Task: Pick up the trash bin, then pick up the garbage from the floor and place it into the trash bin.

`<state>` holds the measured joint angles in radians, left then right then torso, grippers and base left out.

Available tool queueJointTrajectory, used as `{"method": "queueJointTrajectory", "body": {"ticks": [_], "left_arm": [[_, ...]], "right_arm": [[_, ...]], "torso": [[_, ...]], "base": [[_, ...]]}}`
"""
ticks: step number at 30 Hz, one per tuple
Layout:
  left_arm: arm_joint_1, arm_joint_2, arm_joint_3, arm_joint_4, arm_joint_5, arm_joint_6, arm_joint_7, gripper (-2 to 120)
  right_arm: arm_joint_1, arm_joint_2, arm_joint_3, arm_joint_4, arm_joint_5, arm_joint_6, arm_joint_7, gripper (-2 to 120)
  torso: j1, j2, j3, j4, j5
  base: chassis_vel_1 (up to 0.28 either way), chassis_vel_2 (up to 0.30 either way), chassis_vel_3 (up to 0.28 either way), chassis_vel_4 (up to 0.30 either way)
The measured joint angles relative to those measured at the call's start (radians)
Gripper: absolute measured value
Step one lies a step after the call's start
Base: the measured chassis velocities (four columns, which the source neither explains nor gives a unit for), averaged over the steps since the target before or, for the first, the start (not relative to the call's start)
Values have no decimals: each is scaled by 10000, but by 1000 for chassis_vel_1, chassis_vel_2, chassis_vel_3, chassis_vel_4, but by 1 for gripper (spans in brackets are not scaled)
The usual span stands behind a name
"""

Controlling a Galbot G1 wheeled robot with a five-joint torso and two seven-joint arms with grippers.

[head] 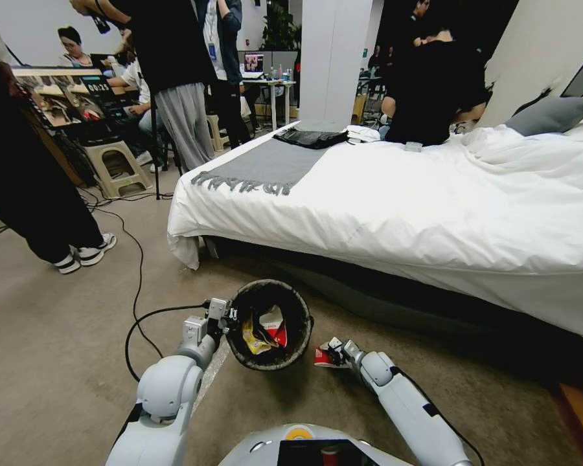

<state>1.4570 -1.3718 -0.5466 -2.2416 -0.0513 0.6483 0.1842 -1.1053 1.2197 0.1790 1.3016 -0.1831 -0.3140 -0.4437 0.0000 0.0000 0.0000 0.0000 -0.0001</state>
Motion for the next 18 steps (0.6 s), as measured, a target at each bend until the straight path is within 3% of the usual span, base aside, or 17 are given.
{"method": "queueJointTrajectory", "body": {"ticks": [11,18], "left_arm": [[7,-2,-13,3,0,0,-11,1],[23,-8,-13,-1,-8,-1,-1,1]], "right_arm": [[-308,135,347,388,336,9,46,0],[-964,-75,974,1474,1143,52,430,0]], "torso": [[0,0,0,0,1],[0,0,0,-1,0]], "base": [[0,0,0,0],[0,0,0,0]]}}
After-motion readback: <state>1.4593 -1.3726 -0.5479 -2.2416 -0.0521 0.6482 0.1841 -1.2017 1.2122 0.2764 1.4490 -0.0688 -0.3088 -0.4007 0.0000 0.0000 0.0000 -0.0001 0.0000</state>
